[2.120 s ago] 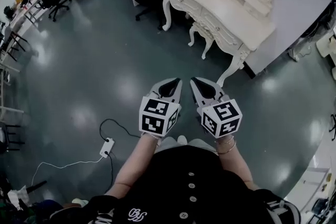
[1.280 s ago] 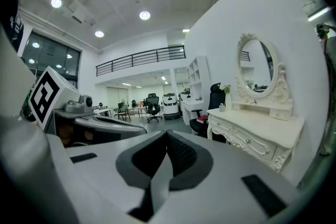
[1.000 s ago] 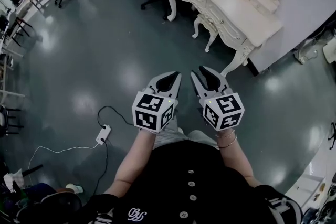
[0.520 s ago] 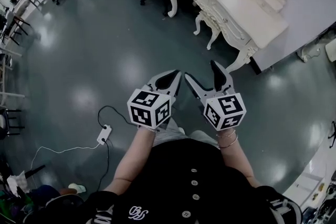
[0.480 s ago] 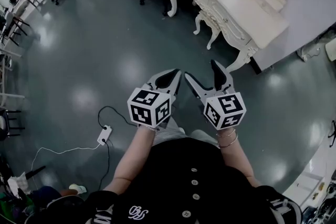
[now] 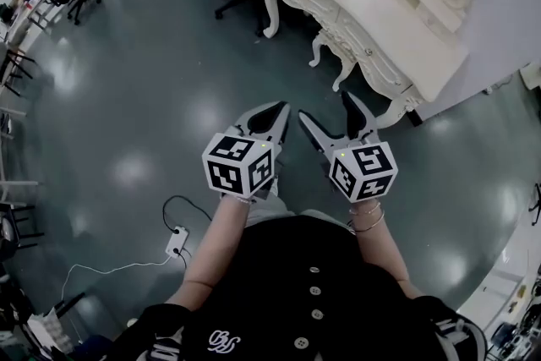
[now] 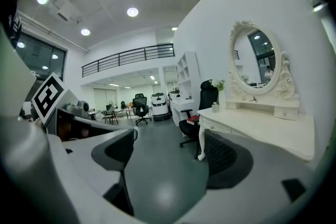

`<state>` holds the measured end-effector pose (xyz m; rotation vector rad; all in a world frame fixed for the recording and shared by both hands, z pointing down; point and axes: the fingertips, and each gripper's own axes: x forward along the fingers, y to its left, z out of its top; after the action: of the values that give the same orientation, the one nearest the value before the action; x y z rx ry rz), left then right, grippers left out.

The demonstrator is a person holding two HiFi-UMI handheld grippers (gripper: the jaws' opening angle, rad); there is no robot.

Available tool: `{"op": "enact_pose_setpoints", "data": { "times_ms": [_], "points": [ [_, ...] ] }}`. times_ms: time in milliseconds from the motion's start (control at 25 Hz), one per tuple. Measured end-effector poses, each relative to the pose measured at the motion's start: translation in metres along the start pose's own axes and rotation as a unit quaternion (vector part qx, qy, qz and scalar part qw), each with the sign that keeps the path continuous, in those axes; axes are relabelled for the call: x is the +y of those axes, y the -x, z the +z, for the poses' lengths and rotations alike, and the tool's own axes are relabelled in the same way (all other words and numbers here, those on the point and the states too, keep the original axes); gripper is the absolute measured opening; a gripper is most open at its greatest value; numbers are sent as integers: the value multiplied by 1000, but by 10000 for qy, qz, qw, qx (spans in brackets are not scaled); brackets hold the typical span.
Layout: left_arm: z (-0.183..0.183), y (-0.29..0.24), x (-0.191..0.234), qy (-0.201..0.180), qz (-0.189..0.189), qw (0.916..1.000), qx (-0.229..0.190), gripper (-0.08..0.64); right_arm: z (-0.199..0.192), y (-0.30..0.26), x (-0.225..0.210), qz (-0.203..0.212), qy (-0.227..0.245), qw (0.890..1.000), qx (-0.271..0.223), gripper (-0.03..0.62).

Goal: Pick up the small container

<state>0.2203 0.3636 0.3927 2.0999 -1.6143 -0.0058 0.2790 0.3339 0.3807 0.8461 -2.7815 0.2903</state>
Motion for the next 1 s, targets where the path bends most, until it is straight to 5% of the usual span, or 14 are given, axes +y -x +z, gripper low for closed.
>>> {"op": "enact_pose_setpoints", "data": {
  "times_ms": [480,1000],
  "points": [
    [64,-57,81,-221,-534,9983,102,11,42,-112,-18,-322,4,9994,-133,405],
    [73,-79,132,22,-486,9986,188,11,39,-168,-32,-298,-132,9995,46,405]
  ]
}}
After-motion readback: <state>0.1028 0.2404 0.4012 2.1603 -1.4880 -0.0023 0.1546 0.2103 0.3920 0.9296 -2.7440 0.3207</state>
